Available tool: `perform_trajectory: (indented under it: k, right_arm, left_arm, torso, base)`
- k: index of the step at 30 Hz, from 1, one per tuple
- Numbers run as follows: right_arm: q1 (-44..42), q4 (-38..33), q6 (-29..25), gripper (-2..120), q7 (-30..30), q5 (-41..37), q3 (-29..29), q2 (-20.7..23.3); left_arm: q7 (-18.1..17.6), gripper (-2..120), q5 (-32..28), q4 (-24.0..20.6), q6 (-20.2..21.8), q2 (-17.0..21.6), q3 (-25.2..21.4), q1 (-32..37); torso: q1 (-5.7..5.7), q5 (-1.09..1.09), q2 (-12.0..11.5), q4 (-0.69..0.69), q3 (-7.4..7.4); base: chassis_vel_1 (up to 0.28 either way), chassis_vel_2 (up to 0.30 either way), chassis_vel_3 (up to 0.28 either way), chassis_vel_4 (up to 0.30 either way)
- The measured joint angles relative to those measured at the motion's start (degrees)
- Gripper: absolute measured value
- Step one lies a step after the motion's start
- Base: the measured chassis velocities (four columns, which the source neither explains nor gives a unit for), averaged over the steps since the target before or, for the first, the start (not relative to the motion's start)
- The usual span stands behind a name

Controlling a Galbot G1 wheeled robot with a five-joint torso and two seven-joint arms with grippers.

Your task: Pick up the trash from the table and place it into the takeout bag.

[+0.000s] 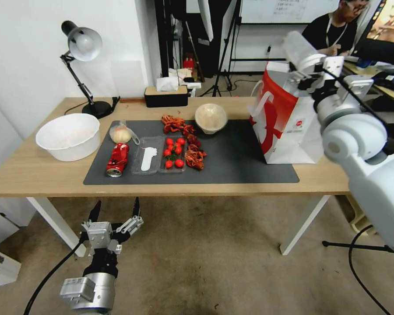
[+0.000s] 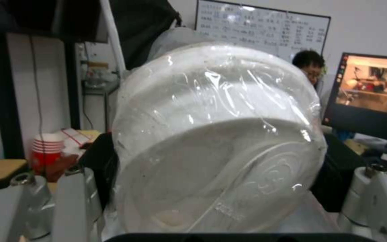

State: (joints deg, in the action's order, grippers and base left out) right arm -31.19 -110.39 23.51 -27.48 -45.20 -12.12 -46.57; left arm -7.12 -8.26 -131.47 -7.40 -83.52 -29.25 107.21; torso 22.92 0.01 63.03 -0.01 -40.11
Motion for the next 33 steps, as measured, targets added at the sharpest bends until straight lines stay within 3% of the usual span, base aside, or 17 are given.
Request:
perform_trajectory:
  k: [9, 18, 29, 33]
  right_arm:
    - [-0.06, 5.90, 0.35, 99, -0.48, -0.27, -0.54, 0.45]
    - [-0.49, 4.68, -0.87, 100, 0.31, -0.07, -0.18, -0.30]
    - [-4.43, -4.55, -3.44, 100, 1.41, -4.12, 0.40, -0.40]
    - [-10.69, -8.85, -4.71, 100, 3.51, -2.74, 0.51, 0.42]
  left_arm:
    - [-0.09, 100, -0.02, -0.22, 0.30, -0.05, 0.24, -0.22]
    - [-0.08, 100, -0.04, -0.71, 0.41, -0.36, 0.17, 0.16]
    - [-0.05, 100, -0.06, -0.98, 0.44, -0.51, -0.13, 0.53]
    - [0.09, 100, -0.06, -0.98, 0.42, -0.74, -0.14, 0.55]
  torso:
    - [0.00, -0.01, 0.00, 0.01, 0.00]
    - [0.00, -0.02, 0.00, 0.01, 0.00]
    - [0.00, -0.03, 0.00, 0.02, 0.01]
    - [0.00, -0.02, 0.00, 0.01, 0.01]
  base:
    - [0.000, 0.000, 0.000, 0.000]
    - [0.000, 0.000, 0.000, 0.000]
    - [0.000, 0.000, 0.000, 0.000]
    - [0.000, 0.000, 0.000, 0.000]
